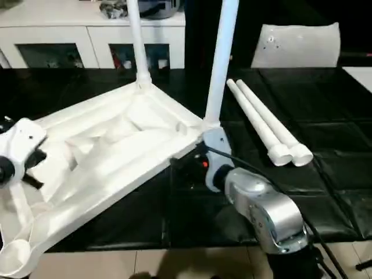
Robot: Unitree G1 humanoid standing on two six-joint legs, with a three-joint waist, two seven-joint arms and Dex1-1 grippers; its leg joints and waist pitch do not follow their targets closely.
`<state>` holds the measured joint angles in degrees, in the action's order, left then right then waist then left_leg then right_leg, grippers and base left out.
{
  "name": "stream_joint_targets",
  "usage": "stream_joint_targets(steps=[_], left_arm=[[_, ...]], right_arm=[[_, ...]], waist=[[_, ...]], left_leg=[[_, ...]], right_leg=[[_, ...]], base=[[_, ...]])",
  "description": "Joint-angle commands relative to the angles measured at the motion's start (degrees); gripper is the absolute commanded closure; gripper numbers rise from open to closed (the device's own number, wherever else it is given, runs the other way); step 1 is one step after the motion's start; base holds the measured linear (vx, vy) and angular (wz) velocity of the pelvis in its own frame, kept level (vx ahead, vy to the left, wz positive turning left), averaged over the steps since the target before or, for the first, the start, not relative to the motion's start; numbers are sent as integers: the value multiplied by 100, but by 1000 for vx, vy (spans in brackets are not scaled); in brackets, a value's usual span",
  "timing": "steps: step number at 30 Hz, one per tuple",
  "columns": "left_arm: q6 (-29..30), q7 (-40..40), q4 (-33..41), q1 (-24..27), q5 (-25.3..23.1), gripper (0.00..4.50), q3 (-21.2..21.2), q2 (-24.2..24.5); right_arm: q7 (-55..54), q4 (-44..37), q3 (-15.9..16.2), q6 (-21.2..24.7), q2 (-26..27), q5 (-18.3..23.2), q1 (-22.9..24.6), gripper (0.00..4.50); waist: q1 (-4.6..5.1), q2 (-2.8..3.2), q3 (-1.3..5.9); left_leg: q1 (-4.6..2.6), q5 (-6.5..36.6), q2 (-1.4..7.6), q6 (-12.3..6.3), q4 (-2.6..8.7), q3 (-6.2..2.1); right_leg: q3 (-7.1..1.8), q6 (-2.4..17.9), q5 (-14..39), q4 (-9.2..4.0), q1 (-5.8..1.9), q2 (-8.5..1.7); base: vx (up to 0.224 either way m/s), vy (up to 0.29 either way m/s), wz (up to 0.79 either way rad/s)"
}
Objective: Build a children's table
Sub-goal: Rotate table base
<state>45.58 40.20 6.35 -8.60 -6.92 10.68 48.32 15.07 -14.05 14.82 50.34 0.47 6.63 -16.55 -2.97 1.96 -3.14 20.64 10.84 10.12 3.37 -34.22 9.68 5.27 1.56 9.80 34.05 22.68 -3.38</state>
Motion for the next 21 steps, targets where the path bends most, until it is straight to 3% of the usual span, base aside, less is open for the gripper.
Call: stream_joint_targets(steps=[1, 3, 4, 5, 6, 7, 8, 9, 12, 14, 16, 18, 20, 21], left_arm=[[103, 45, 148, -4, 98, 429, -99, -77], [99, 164, 165, 2, 163, 429, -148, -44], [92, 228, 138, 0, 228, 429, -135, 20], [73, 253, 79, -26, 258, 429, -125, 72], [23, 275, 24, -35, 241, 429, -149, 153], [-18, 291, -14, -40, 213, 429, -176, 226], [-29, 333, -53, -76, 214, 429, -192, 284], [-16, 315, -38, -93, 213, 429, -182, 282], [36, 350, 2, -194, 289, 429, -219, 231], [103, 290, 90, -247, 347, 429, -290, 96], [146, 230, 165, -198, 395, 429, -346, -2], [198, 202, 237, -146, 460, 429, -354, -67], [212, 226, 298, -86, 456, 429, -374, -29], [245, 241, 332, -60, 471, 429, -382, -27]], right_arm=[[-48, -163, -96, 94, -56, 8, -47, 0], [-73, -191, -162, 63, -46, 17, -33, 0], [-99, -184, -174, 71, -17, 25, -47, 0], [-136, -145, -163, 37, 8, 4, -68, 0], [-178, -104, -147, -5, 41, -17, -78, 0], [-220, -75, -129, -35, 72, -37, -85, 0], [-282, -82, -116, -45, 127, -54, -95, 0], [-316, -127, -113, -43, 155, -55, -72, 0], [-360, -349, -82, 92, 181, -29, 2, 0], [-359, -509, -137, 215, 167, 9, 44, 0], [-328, -569, -149, 286, 91, 6, -39, 0], [-303, -604, -210, 363, 74, 53, -140, 0], [-304, -571, -185, 364, 15, 6, -188, 0], [-296, -545, -171, 358, -21, -9, -206, 0]], waist=[[58, 136, 258], [67, 174, 271], [65, 286, 276], [90, 228, 274], [82, 340, 286], [127, 251, 286], [132, 301, 291], [153, 314, 295], [165, 331, 304], [167, 297, 328], [153, 322, 331], [168, 255, 325], [177, 255, 315], [191, 211, 310]], left_leg=[[-161, 2354, 264, 303, 508, -208], [-145, 2347, 255, 298, 504, -217], [-149, 2360, 248, 316, 500, -232], [-135, 2372, 247, 305, 504, -222], [-135, 2374, 234, 330, 497, -245], [-110, 2389, 225, 302, 498, -236], [-115, 2378, 226, 300, 494, -236], [-115, 2347, 227, 300, 492, -241], [-107, 2194, 240, 307, 488, -225], [-104, 1958, 245, 289, 477, -200], [-83, 1787, 246, 283, 477, -197], [-86, 1749, 254, 267, 481, -183], [-87, 1793, 236, 250, 472, -176], [-81, 1794, 236, 240, 473, -172]], right_leg=[[-365, 315, 2949, -568, -109, -492], [-361, 312, 2857, -569, -120, -488], [-360, 337, 2798, -543, -120, -496], [-354, 344, 2753, -565, -125, -479], [-349, 399, 2628, -521, -138, -486], [-341, 424, 2547, -530, -148, -466], [-341, 468, 2446, -528, -149, -466], [-340, 515, 2360, -507, -163, -460], [-350, 610, 2068, -471, -171, -447], [-365, 654, 1847, -435, -185, -441], [-366, 708, 1670, -409, -207, -447], [-372, 726, 1761, -412, -215, -450], [-371, 669, 1981, -434, -209, -450], [-372, 637, 2061, -446, -209, -449]], base=[[0, 0, 0], [0, 0, 0], [0, 0, 0], [0, 0, 0], [0, 0, 0], [0, 0, 0], [0, 0, 0], [0, 0, 0], [0, 0, 0], [0, 0, 0], [0, 0, 0], [0, 0, 0], [0, 0, 0], [0, 0, 0]])
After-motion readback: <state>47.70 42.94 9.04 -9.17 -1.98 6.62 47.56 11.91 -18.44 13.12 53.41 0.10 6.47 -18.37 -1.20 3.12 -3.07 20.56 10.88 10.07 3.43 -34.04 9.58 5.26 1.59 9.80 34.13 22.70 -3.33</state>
